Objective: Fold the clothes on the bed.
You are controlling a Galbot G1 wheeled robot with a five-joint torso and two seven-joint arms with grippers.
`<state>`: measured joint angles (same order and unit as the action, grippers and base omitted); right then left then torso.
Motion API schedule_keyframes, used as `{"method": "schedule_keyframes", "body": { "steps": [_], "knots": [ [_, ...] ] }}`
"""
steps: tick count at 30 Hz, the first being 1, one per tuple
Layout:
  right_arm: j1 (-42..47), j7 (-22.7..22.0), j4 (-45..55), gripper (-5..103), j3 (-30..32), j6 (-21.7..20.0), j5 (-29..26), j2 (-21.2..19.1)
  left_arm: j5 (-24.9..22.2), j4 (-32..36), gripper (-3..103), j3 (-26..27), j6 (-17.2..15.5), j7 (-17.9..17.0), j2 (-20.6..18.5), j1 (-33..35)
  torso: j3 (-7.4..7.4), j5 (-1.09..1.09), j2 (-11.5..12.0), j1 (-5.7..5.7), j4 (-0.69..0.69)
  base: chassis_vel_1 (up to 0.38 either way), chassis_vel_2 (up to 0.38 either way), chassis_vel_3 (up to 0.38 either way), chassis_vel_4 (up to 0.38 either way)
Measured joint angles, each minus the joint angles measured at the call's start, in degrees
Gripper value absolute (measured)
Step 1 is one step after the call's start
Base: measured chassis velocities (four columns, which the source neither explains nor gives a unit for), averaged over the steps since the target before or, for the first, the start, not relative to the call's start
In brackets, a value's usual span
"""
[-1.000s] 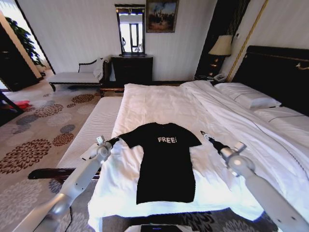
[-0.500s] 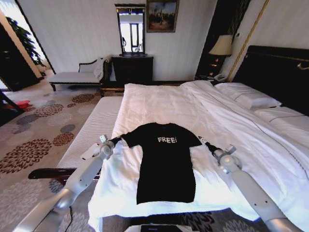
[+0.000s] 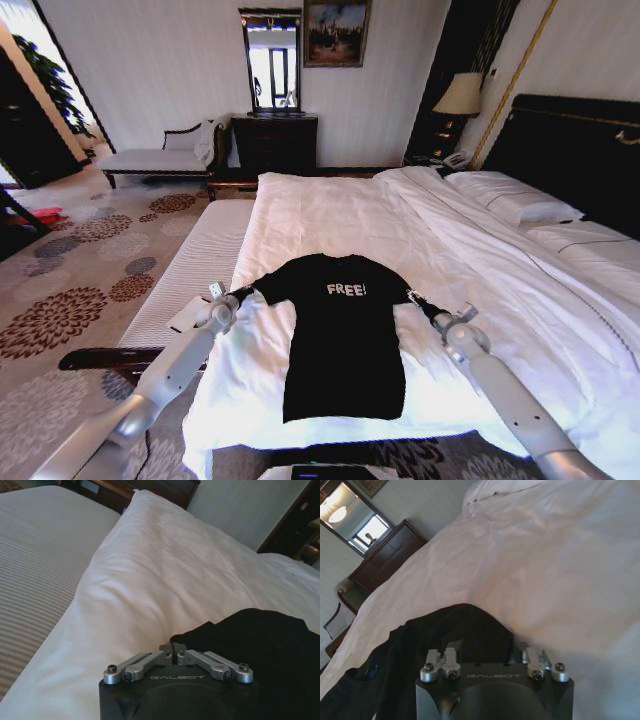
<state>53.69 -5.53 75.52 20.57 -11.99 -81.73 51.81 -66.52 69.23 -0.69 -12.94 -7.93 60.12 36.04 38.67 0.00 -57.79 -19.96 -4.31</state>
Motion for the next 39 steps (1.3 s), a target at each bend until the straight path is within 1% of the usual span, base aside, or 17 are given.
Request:
{"method": "schedule_keyframes", "body": {
  "steps": [3,5,8,9,10,11,14,15,20,28,39],
  "knots": [
    [0.36,0.08,0.34,39,-0.15,0.03,0.34,0.00,0.00,0.07,0,0.11,0.00,-0.15,-0.02,0.08,0.00,0.00,0.00,0.00,0.00,0.000,0.000,0.000,0.000],
    [0.41,0.13,0.38,39,-0.20,0.05,0.47,0.00,0.00,0.07,0,0.13,0.00,-0.16,-0.03,0.10,0.00,0.00,0.00,0.00,0.00,0.000,0.000,0.000,0.000],
    [0.40,0.30,0.20,23,-0.39,0.10,0.64,-0.01,0.02,0.11,0,0.17,0.02,-0.34,-0.04,0.25,0.00,0.00,0.00,0.00,0.00,0.000,0.000,0.000,0.000],
    [0.38,0.37,0.13,23,-0.44,0.12,0.70,-0.04,0.03,0.14,0,0.17,0.03,-0.42,-0.04,0.30,0.00,0.00,0.00,0.00,0.00,0.000,0.000,0.000,0.000],
    [0.38,0.44,0.08,18,-0.49,0.14,0.75,-0.08,0.03,0.20,0,0.18,0.03,-0.47,-0.06,0.37,0.00,0.00,0.00,0.00,0.00,0.000,0.000,0.000,0.000],
    [0.38,0.44,0.08,18,-0.49,0.14,0.75,-0.08,0.03,0.20,0,0.18,0.03,-0.47,-0.06,0.37,0.00,0.00,0.00,0.00,0.00,0.000,0.000,0.000,0.000],
    [0.16,0.77,-0.35,3,-0.73,0.32,1.18,-0.29,0.07,0.34,0,0.23,0.05,-0.55,-0.31,0.63,0.00,0.00,0.00,0.00,0.00,0.000,0.000,0.000,0.000],
    [-0.10,0.92,-0.71,1,-0.91,0.47,1.44,-0.35,0.07,0.34,0,0.26,0.05,-0.56,-0.38,0.65,0.00,0.00,0.00,0.00,0.00,0.000,0.000,0.000,0.000],
    [-1.41,1.83,-2.64,0,-2.25,1.18,2.37,-0.68,0.08,0.37,0,0.28,0.06,-0.61,-0.50,0.66,0.00,0.00,0.00,0.00,0.00,0.000,0.000,0.000,0.000],
    [-7.72,2.72,-9.11,0,-6.17,1.74,3.03,-1.40,0.23,0.45,0,0.40,0.12,-0.81,-0.40,0.64,0.00,0.00,0.00,0.00,0.01,0.000,0.000,0.000,0.000],
    [-10.11,2.72,-13.33,0,-6.56,1.93,3.94,-2.05,0.31,0.28,0,0.67,0.18,-0.55,-0.82,0.77,0.00,0.00,0.00,0.00,-0.01,0.000,0.000,0.000,0.000]
  ]
}}
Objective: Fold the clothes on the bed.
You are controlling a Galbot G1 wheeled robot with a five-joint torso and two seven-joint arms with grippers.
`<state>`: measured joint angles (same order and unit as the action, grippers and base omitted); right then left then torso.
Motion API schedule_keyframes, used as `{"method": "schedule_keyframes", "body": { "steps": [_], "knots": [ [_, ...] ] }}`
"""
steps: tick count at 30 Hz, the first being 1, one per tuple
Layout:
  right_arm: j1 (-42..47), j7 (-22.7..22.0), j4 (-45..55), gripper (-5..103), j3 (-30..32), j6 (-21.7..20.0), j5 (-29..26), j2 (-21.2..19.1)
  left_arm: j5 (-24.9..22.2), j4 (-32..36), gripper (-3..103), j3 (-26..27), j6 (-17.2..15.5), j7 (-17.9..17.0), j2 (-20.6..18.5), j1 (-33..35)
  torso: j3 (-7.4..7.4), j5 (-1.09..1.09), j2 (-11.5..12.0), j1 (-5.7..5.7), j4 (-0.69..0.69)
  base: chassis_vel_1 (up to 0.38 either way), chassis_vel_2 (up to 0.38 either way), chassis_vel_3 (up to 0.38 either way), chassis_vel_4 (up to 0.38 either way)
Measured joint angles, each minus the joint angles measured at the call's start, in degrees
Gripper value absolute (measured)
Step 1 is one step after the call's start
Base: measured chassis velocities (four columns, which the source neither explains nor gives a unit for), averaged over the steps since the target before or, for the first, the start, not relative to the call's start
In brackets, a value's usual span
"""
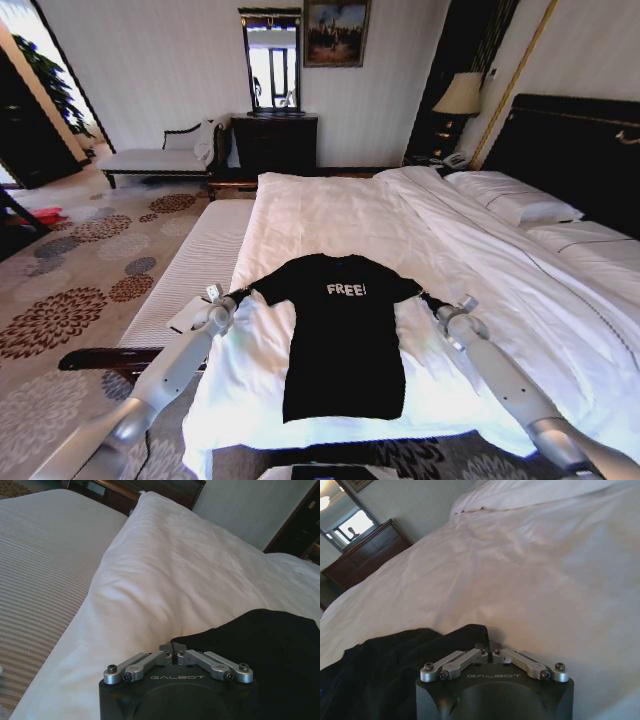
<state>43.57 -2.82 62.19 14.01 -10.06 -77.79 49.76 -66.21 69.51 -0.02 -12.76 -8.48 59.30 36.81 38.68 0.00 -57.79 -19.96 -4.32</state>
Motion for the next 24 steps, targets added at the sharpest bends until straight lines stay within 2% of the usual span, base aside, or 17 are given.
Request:
{"method": "schedule_keyframes", "body": {
  "steps": [6,16,24],
  "knots": [
    [-2.36,1.16,-2.84,0,-1.03,0.41,0.15,-0.37,0.11,-0.15,0,0.02,0.04,0.03,0.20,-0.02,0.00,-0.01,0.00,0.00,0.01,0.000,0.000,0.000,0.000],
    [-7.68,6.18,-8.53,0,-6.46,1.52,2.30,-0.82,0.32,-0.34,0,-0.08,0.11,0.05,0.16,-0.10,0.00,0.01,0.00,0.00,0.01,0.000,0.000,0.000,0.000],
    [-8.45,6.12,-9.32,0,-7.00,1.34,3.45,-1.40,0.26,-0.42,0,0.05,0.21,0.20,-0.26,-0.39,0.00,0.00,0.00,0.00,0.01,0.000,0.000,0.000,0.000]
  ]
}}
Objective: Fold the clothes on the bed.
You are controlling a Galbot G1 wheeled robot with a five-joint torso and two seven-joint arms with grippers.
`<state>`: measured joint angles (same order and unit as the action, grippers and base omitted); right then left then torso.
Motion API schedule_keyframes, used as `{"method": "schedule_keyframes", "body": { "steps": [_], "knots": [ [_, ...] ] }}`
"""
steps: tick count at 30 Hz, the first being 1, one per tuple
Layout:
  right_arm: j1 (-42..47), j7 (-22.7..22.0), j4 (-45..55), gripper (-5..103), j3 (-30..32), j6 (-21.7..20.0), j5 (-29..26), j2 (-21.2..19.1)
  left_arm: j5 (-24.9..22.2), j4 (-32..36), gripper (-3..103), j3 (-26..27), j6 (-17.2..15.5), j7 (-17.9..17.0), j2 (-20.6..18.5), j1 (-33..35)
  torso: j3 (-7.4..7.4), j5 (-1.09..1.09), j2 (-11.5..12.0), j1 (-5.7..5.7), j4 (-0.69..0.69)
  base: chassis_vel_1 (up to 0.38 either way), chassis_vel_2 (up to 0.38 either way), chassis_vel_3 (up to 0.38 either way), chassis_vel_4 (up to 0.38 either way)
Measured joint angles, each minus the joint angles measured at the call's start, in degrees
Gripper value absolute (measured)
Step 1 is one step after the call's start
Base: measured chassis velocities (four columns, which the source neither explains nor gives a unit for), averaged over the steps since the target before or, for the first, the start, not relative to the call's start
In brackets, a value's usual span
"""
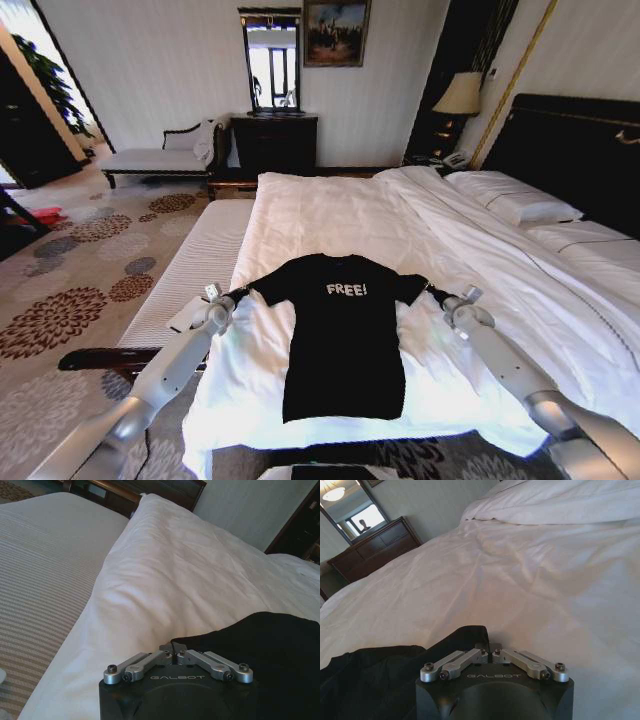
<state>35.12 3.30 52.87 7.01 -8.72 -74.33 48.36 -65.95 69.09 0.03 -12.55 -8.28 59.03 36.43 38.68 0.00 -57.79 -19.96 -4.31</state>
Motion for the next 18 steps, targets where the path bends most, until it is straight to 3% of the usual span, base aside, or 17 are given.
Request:
{"method": "schedule_keyframes", "body": {
  "steps": [18],
  "knots": [
    [0.79,-0.30,-1.00,0,0.69,-0.62,3.59,-0.37,0.64,0.24,0,-0.04,0.06,-0.11,-0.12,0.32,0.00,0.00,0.00,0.00,0.00,0.000,0.000,0.000,0.000]
  ]
}}
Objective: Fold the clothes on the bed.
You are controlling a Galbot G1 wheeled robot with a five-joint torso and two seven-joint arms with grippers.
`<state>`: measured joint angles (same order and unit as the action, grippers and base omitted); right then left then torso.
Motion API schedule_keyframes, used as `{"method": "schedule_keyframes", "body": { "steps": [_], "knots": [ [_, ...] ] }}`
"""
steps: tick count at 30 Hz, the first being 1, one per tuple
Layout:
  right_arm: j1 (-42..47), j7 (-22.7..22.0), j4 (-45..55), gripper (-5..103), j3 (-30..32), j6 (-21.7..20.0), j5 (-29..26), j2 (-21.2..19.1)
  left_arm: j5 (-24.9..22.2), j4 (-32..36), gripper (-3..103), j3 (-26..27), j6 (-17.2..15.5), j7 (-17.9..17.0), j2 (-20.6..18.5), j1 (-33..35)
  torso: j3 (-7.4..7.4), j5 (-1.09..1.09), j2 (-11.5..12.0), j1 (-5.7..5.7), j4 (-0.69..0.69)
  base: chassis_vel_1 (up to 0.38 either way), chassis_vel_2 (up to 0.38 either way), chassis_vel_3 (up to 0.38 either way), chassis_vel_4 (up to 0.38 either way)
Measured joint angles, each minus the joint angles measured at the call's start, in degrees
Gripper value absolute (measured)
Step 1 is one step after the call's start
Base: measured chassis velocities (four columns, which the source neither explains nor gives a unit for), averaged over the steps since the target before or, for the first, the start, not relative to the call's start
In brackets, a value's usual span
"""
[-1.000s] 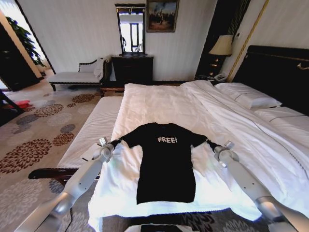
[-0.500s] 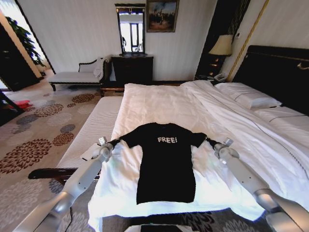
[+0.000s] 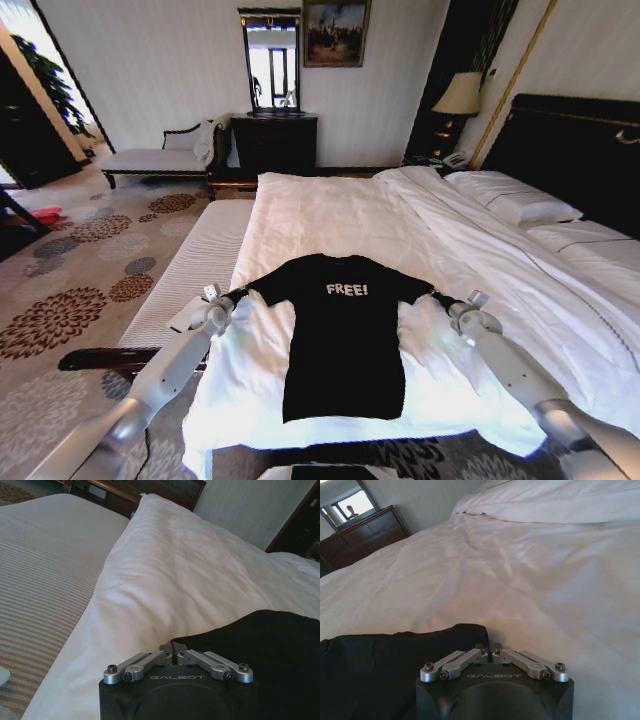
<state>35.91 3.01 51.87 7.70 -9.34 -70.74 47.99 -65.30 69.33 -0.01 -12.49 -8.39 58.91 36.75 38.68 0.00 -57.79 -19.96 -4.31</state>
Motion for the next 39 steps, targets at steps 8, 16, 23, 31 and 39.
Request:
{"method": "schedule_keyframes", "body": {
  "steps": [8,16,23,31,39],
  "knots": [
    [1.38,-0.45,2.80,7,0.43,0.22,0.94,0.13,0.13,2.20,1,0.26,-0.37,-1.01,-0.12,0.76,0.00,0.00,0.00,0.00,0.01,0.000,0.000,0.000,0.000],
    [12.07,-0.44,12.66,28,7.87,0.57,6.19,-2.05,2.03,7.52,28,2.37,-1.09,-1.12,-1.99,4.73,0.00,0.00,0.00,0.00,0.03,0.000,0.000,0.000,0.000],
    [28.28,0.25,27.46,61,21.16,1.83,12.59,-4.74,7.89,15.00,55,5.13,0.07,-0.49,-5.31,12.01,-0.01,-0.01,-0.01,0.01,0.05,0.000,0.000,0.000,0.000],
    [44.06,2.19,37.07,82,31.76,4.42,18.08,-3.04,14.23,22.17,82,7.46,2.32,1.50,-7.60,21.32,-0.02,0.00,-0.01,0.02,-0.01,0.000,0.000,0.000,0.000],
    [56.79,6.50,44.34,100,40.04,8.10,19.48,-0.09,14.93,31.11,100,12.49,2.70,1.67,-8.47,30.66,-0.01,0.00,-0.01,0.02,-0.01,0.000,0.000,0.000,0.000]
  ]
}}
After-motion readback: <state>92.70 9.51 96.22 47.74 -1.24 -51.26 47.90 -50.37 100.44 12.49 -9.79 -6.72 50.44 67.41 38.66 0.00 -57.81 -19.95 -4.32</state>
